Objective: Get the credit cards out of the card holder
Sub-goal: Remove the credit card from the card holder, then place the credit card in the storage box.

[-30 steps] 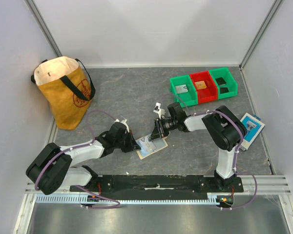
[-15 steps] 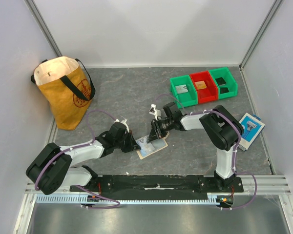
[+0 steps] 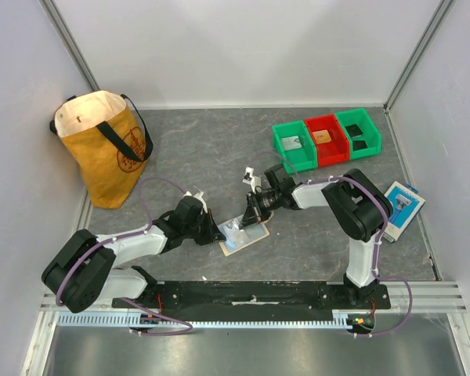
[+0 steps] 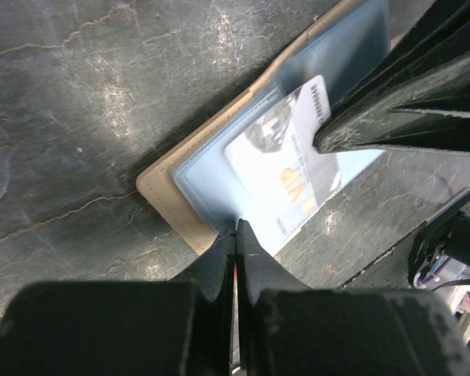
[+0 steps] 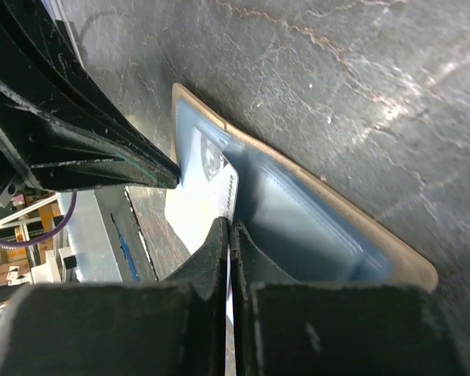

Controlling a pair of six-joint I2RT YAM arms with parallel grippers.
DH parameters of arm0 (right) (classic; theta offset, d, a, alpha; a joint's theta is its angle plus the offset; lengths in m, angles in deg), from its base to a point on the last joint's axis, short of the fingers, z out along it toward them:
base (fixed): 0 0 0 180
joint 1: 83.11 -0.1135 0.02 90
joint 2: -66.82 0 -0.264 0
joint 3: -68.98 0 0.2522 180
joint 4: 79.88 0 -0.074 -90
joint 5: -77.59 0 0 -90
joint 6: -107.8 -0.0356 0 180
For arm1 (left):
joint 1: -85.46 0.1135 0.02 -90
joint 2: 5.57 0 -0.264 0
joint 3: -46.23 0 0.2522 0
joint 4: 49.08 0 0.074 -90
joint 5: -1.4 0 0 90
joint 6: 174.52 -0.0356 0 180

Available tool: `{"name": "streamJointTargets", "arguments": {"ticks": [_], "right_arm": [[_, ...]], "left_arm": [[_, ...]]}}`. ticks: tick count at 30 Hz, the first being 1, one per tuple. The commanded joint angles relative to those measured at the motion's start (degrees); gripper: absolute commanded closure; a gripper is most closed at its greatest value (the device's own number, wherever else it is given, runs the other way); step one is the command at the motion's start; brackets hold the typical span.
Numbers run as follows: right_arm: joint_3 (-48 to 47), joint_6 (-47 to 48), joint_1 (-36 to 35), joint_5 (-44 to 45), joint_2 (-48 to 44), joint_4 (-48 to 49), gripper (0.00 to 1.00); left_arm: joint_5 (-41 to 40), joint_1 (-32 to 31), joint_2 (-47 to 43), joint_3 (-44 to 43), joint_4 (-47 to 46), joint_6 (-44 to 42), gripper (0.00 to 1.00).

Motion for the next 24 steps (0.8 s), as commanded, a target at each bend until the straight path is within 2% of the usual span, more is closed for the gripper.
{"name": "streamJointTargets", "arguments": {"ticks": [1,11,13,16,19,20,24], "right_arm": [[2.2,0.8,3.0,1.8,-3.1,-1.3,1.0],[5.7,-3.0,6.7,7.3,-14.7,-1.5,1.0],[6.0,-4.3,7.1,9.0,-17.4,-1.4,1.0],[6.3,-6.5,8.2,11.9,-22.5,-1.1,1.0],[6.5,-10.4,10.3,15.4,-27.3,0.2,1.0],[6.6,-12.0,11.1,16.7,-29.2,1.0,1.0],[8.3,-20.4,14.3,21.8,-35.1,6.2,1.0]], "left_arm": [[-1.3,0.2,-0.1,1.6,3.4,-1.0,0.98],[-2.7,0.3,-3.7,1.5,4.1,-0.5,0.97],[-3.3,0.4,-6.1,1.0,4.9,-0.2,0.89],[-3.6,1.6,-10.0,-1.4,8.2,-1.4,0.69],[-2.2,4.7,-13.5,-6.0,12.7,-3.9,0.37],[-1.7,6.2,-14.7,-7.4,14.7,-5.1,0.3],[-0.4,13.3,-18.4,-15.2,21.8,-10.1,0.15]]}}
